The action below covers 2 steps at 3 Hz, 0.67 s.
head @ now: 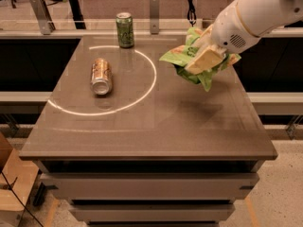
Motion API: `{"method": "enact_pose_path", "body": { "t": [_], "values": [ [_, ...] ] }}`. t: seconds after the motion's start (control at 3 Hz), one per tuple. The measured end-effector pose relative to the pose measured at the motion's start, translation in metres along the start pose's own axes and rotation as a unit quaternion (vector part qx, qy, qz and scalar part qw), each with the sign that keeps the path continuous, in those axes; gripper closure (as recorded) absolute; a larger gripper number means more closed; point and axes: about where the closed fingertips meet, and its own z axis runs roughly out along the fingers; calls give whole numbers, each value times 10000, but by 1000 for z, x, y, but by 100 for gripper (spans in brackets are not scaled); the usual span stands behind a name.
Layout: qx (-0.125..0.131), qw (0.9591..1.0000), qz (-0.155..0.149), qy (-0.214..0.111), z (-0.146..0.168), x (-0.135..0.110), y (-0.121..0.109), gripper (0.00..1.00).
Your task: Move green rice chip bag near green can
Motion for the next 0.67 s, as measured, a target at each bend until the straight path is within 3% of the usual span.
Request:
{"method": "enact_pose_path", "body": {
  "t": [0.33,0.67],
  "values": [
    [0,10000,0,-1,0,0,0,100],
    [183,9990,-17,-406,9,-16,-15,100]
  ]
}}
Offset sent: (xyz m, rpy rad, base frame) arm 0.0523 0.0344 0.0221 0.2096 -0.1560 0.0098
